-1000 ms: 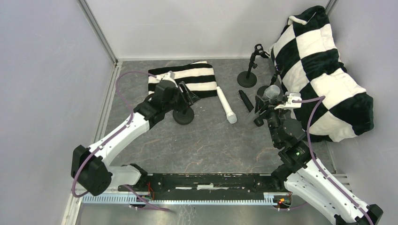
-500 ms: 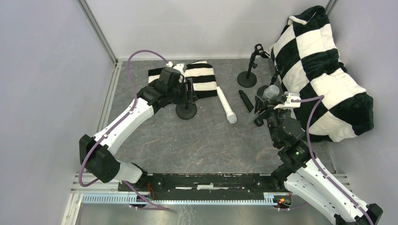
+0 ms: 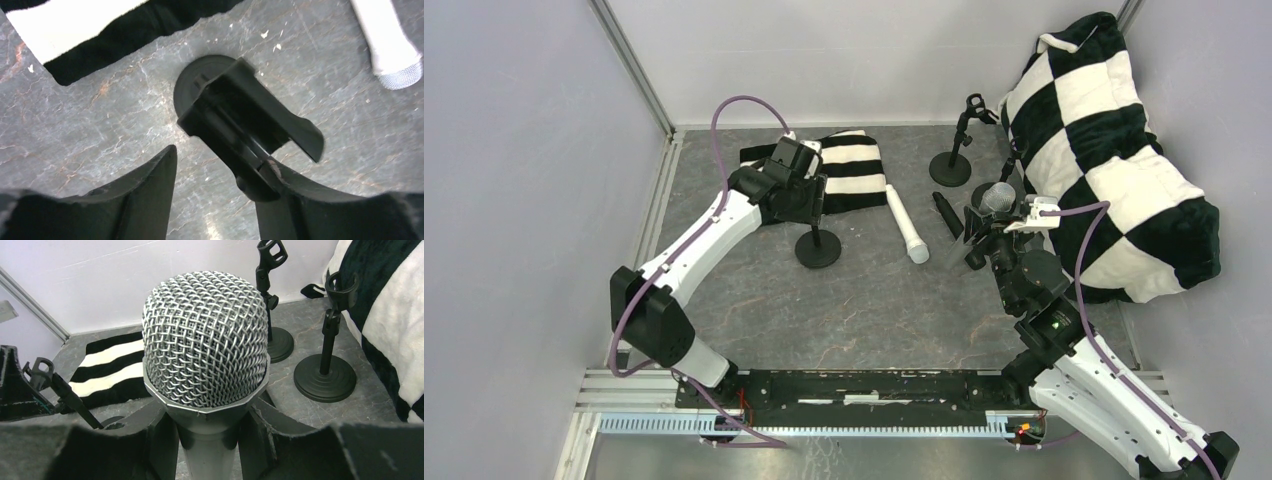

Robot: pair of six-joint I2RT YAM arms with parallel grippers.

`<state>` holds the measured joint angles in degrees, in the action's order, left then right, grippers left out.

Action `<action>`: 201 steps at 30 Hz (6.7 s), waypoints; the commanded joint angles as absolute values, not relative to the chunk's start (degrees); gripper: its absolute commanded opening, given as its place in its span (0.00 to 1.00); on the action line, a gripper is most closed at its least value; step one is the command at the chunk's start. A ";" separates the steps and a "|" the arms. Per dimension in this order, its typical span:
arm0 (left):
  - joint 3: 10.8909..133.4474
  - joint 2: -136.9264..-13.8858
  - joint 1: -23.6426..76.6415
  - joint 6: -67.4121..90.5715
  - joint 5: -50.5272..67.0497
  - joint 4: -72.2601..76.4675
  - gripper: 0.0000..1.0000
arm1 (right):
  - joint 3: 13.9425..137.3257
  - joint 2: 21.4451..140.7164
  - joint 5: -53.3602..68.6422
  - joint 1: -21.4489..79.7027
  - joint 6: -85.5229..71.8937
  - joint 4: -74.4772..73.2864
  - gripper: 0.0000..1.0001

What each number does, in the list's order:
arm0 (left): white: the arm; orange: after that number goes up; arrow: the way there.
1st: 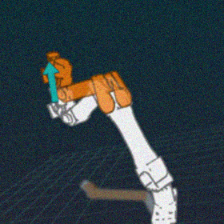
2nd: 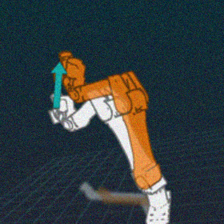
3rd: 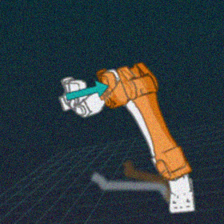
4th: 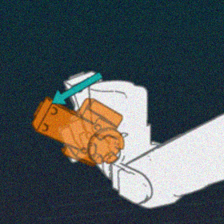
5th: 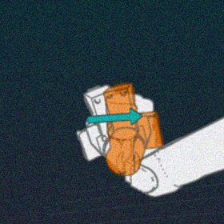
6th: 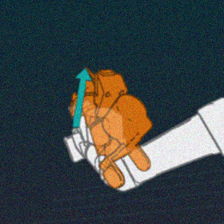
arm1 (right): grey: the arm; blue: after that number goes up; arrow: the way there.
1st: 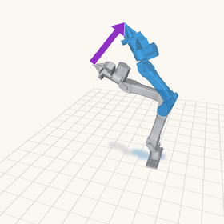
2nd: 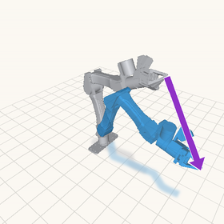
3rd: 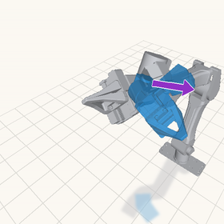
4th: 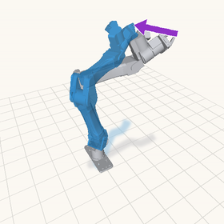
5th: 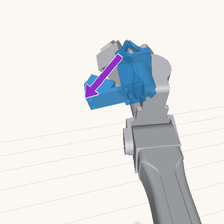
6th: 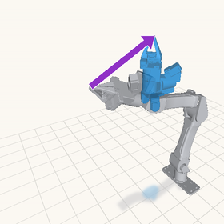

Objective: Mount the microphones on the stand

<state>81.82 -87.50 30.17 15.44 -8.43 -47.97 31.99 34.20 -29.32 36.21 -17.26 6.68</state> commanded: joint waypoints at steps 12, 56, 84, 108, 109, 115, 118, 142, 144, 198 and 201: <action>66.19 -75.26 29.63 9.50 -0.67 -30.05 0.90 | 32.96 33.93 -28.80 35.96 -17.50 8.07 0.00; 46.69 -67.76 30.63 14.33 1.84 5.43 0.38 | 33.13 32.79 -27.80 35.96 -16.35 6.15 0.00; 50.52 -62.75 47.68 26.60 -23.76 -10.45 1.00 | 32.45 32.57 -28.34 35.95 -16.44 5.80 0.00; 51.91 -66.02 18.56 9.03 31.53 7.02 1.00 | 33.75 30.59 -28.76 35.98 -14.22 3.25 0.00; 51.86 -66.57 18.55 9.07 30.82 7.03 1.00 | 33.75 30.69 -28.66 35.99 -14.31 3.25 0.00; 51.61 -69.69 18.41 9.24 26.74 7.69 1.00 | 33.57 31.09 -27.99 35.96 -14.95 3.56 0.00; 51.47 -70.30 18.46 8.90 25.17 7.43 0.96 | 33.75 31.40 -27.86 36.03 -14.85 3.67 0.00; 39.37 -69.78 18.52 33.05 24.23 21.94 0.38 | 32.79 32.79 -27.41 36.02 -16.17 4.59 0.00; 38.27 -69.07 18.54 34.67 24.67 22.84 0.37 | 32.70 32.89 -27.13 35.93 -16.38 4.74 0.00; 38.52 -80.81 33.35 13.07 -5.06 30.77 0.56 | 34.48 32.89 -25.22 36.02 -16.08 2.07 0.00; 38.67 -81.03 33.52 13.18 -4.25 30.90 0.44 | 34.24 32.55 -25.49 35.96 -15.87 1.78 0.00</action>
